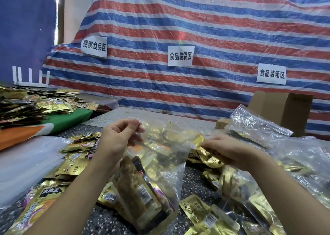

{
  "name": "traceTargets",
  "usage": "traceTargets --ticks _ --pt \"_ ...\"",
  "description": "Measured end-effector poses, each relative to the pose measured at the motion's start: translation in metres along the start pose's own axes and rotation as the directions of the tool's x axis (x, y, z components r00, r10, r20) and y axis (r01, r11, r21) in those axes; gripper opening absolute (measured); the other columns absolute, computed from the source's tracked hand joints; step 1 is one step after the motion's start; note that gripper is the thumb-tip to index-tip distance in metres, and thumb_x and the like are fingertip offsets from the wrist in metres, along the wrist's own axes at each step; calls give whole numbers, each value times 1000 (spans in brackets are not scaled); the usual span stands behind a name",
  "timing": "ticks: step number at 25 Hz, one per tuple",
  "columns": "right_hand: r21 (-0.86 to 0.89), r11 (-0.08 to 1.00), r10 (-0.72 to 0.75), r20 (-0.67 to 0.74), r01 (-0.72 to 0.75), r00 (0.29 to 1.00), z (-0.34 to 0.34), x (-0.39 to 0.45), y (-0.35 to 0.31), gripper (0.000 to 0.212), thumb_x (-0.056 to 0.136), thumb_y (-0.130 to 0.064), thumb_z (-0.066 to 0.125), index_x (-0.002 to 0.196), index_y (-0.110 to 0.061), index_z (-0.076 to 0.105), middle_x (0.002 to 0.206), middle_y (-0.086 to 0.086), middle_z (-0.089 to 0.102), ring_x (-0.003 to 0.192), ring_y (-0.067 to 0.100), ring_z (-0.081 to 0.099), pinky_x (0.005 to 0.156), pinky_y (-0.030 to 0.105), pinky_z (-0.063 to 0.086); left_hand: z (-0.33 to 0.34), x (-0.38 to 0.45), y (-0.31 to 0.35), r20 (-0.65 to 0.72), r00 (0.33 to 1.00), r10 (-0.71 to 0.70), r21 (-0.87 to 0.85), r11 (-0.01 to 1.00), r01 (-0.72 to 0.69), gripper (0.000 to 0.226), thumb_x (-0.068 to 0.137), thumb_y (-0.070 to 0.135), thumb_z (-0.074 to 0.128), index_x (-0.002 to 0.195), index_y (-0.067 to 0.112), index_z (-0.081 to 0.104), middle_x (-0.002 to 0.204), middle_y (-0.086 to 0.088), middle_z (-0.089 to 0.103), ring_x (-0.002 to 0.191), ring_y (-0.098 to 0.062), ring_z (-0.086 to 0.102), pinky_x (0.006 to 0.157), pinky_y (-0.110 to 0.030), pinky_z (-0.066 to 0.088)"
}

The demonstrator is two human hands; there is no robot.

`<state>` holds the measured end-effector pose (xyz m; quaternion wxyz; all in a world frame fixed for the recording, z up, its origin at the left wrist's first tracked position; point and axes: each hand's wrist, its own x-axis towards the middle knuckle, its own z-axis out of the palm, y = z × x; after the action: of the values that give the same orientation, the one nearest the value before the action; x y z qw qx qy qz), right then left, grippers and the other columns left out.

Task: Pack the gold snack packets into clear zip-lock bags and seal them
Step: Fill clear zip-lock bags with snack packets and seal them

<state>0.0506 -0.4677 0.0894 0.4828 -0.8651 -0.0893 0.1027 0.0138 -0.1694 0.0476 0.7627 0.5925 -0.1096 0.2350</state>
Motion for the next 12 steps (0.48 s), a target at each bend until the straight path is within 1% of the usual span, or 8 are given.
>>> traceTargets --ticks 2,4,5,6,7,8,10,12 --pt "191 980 -38 -62 49 997 5 2 -5 25 95 -29 64 96 -5 70 81 8 69 66 18 62 57 27 50 0 -1 0 18 1000 -1 -3 1000 1 18 79 35 63 78 25 78 79 -5 75 62 -18 68 80 -51 53" --pt "322 939 -88 -106 118 991 8 2 -12 22 95 -30 63 96 -8 70 81 5 70 69 18 64 61 28 52 1 -1 -1 30 1000 -3 -5 1000 3 19 78 35 63 79 24 78 80 -5 75 63 -17 68 81 -51 52" --pt "384 909 -121 -128 162 984 10 1 -16 22 96 -28 61 99 -7 68 80 5 71 69 18 65 60 28 54 0 -1 -1 31 999 -6 -13 1000 7 19 78 35 64 79 24 78 80 -5 75 64 -18 68 82 -52 51" --pt "440 872 -156 -161 212 975 11 0 -22 22 96 -26 59 102 -6 66 79 4 71 66 17 67 56 28 55 0 -1 -1 32 999 -11 -25 1000 12 18 77 35 64 79 24 78 79 -5 75 65 -18 68 83 -52 51" --pt "482 834 -190 -205 268 960 11 -1 -27 23 97 -24 58 106 -4 64 81 5 72 65 17 68 54 29 55 0 -1 -1 32 999 -15 -34 999 16 18 77 35 64 78 24 78 79 -4 75 65 -17 68 83 -52 50" --pt "510 795 -220 -260 327 940 12 -1 -32 24 97 -23 58 110 -3 63 87 8 72 68 19 69 54 31 55 0 -1 -1 36 999 -15 -36 999 16 18 77 35 65 78 24 78 79 -4 75 64 -17 68 83 -50 50" --pt "571 690 -258 -380 445 888 12 -3 -42 27 97 -19 58 118 -3 59 99 14 72 79 24 71 62 37 59 0 -1 -1 49 999 -9 -25 1000 10 18 77 36 65 78 24 78 79 -3 75 64 -16 68 81 -49 51" --pt "636 557 -277 -464 534 841 13 -6 -54 26 98 -16 57 121 -4 58 98 12 73 82 22 73 66 35 60 1 -1 -1 60 998 2 -11 1000 -1 18 77 36 65 79 24 78 80 -4 75 64 -16 67 78 -47 52"
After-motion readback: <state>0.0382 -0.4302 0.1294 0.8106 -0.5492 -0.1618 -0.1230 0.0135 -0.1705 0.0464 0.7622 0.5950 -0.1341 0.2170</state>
